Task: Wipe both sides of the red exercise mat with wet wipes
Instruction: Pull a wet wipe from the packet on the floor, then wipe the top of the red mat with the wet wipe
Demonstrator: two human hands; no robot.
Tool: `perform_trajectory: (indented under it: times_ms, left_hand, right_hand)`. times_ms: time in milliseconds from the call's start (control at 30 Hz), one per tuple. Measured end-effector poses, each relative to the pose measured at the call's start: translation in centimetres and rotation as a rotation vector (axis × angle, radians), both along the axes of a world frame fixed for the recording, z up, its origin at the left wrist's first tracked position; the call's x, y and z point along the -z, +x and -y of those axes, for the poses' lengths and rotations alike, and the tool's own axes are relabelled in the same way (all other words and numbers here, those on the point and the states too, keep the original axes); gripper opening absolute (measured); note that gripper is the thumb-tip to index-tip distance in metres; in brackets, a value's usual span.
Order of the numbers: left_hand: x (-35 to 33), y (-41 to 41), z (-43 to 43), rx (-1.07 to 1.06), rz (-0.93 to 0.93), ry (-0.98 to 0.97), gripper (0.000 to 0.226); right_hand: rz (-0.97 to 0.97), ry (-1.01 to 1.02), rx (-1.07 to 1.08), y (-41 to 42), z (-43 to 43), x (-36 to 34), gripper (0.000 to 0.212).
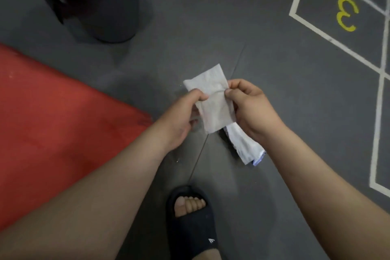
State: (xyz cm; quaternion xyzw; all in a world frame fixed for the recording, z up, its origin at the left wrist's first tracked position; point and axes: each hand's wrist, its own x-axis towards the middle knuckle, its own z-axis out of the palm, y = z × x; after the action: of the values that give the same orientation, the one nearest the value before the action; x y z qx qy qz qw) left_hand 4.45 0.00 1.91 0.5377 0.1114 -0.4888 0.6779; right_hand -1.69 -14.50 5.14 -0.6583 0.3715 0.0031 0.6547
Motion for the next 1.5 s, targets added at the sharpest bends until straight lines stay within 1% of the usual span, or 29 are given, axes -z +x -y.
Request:
perform_trajectory:
  times_ms: [67,133,167,233,267,333,367,433,467,500,567,633,667,733,767,800,833,900,933,1033,1100,1200,1233,1300,1367,1400,1433,1500]
  left_hand:
    - [0.8,-0.7,-1.7,-0.097,-0.076,-0.012,0.023]
    - [2.1,-1.0,-3.8,-0.155,-0.002,0.038,0.014]
    - [2.5,-0.9,-5.0,-0.132,0.059,0.086,0.013]
    - [3.2,-0.7,-7.5,-0.051,0.196,0.159,0.021]
    - [3.4,-0.6,-8.6,-0.047,0.242,0.162,0.023]
    - [3.5,-0.3,-10.7,-0.086,0.277,0.133,0.022]
    - [3.6,0.0,-11.7,-0.107,0.285,0.125,0.025]
    - [3.7,0.4,-13.6,-0.123,0.303,0.138,0.042]
    - [3.7,0.5,-14.6,-0.117,0.312,0.156,0.047]
    - [3.6,0.7,-15.5,-0.11,0.317,0.175,0.048]
    - [3.0,0.9,-17.4,-0.102,0.316,0.202,0.039]
    - [2.5,1.0,-19.1,-0.079,0.323,0.225,0.033]
    - [2.3,1.1,-19.9,-0.074,0.335,0.242,0.032]
    - [2.1,1.1,-21.4,-0.092,0.37,0.297,0.027]
    - [2.1,0.9,-22.1,-0.103,0.392,0.338,0.026]
    - [2.3,0.6,-23.0,-0.12,0.396,0.379,0.025]
    - [2.4,0.2,-23.4,-0.131,0.366,0.393,0.024]
    - [3.1,-0.9,-23.8,-0.157,0.29,0.391,0.019]
    - [3.6,-1.6,-23.8,-0.157,0.271,0.391,0.018]
    - [4.8,-2.6,-23.6,-0.075,0.335,0.435,0.024]
    - [5.5,-2.5,-23.8,-0.066,0.378,0.494,0.026]
    - [5.3,-2.2,-23.8,-0.059,0.472,0.669,0.007]
    - [5.1,-2.5,-24.1,-0.036,0.518,0.719,0.009]
    - [4.6,-3.3,-24.8,0.002,0.585,0.772,0.015]
    - [4.7,-4.4,-25.6,0.038,0.649,0.831,0.018]
    - [4.8,-4.8,-26.0,0.05,0.673,0.872,0.018]
    - [4.8,-5.1,-26.5,0.056,0.688,0.914,0.018]
    - [4.6,-5.7,-27.6,0.069,0.727,0.961,0.027]
  right_hand:
    - [-0.055,0.118,-0.019,0.6,-2.3,1.0,0.016]
    - [-0.103,0.146,-0.046,0.9,-3.7,1.9,0.014]
    - [-0.128,0.167,-0.083,1.0,-4.1,2.4,0.013]
    - [-0.17,0.213,-0.196,1.3,-5.1,3.2,0.011]
    - [-0.185,0.235,-0.236,1.5,-5.5,3.5,0.011]
    - [-0.184,0.309,-0.261,2.0,-6.7,4.2,0.012]
    - [-0.173,0.363,-0.256,2.4,-7.4,4.5,0.014]
    - [-0.158,0.463,-0.241,3.3,-9.1,5.1,0.021]
    - [-0.16,0.506,-0.228,3.8,-10.0,5.4,0.027]
    - [-0.167,0.547,-0.215,4.3,-10.8,5.7,0.031]
    - [-0.205,0.64,-0.218,5.5,-12.5,5.9,0.025]
    - [-0.263,0.658,-0.328,6.4,-14.3,5.8,0.017]
    - [-0.289,0.627,-0.41,6.7,-15.2,6.0,0.017]
    - [-0.346,0.516,-0.518,7.0,-16.6,6.6,0.033]
    - [-0.379,0.439,-0.543,7.0,-17.3,6.9,0.037]
    - [-0.399,0.343,-0.579,7.1,-18.0,7.4,0.035]
    - [-0.396,0.227,-0.618,7.1,-18.3,7.9,0.029]
    - [-0.345,-0.072,-0.741,7.1,-18.1,9.1,0.014]
    - [-0.316,-0.207,-0.808,7.0,-18.0,9.6,0.011]
    - [-0.267,-0.502,-0.885,7.3,-16.6,9.9,0.016]
    - [-0.245,-0.669,-0.864,7.5,-15.6,9.7,0.032]
    - [-0.164,-0.781,-0.821,7.7,-14.9,9.8,0.047]
    - [-0.131,-0.818,-0.852,7.5,-15.0,10.0,0.047]
    - [-0.046,-0.975,-0.918,6.8,-15.4,10.7,0.04]
    - [0.048,-1.117,-0.935,6.2,-15.8,11.3,0.023]
    - [0.076,-1.136,-0.944,5.9,-15.9,11.6,0.017]
    - [0.083,-1.116,-0.961,5.6,-16.1,11.7,0.016]
    - [0.055,-1.019,-0.971,5.0,-16.7,12.0,0.029]
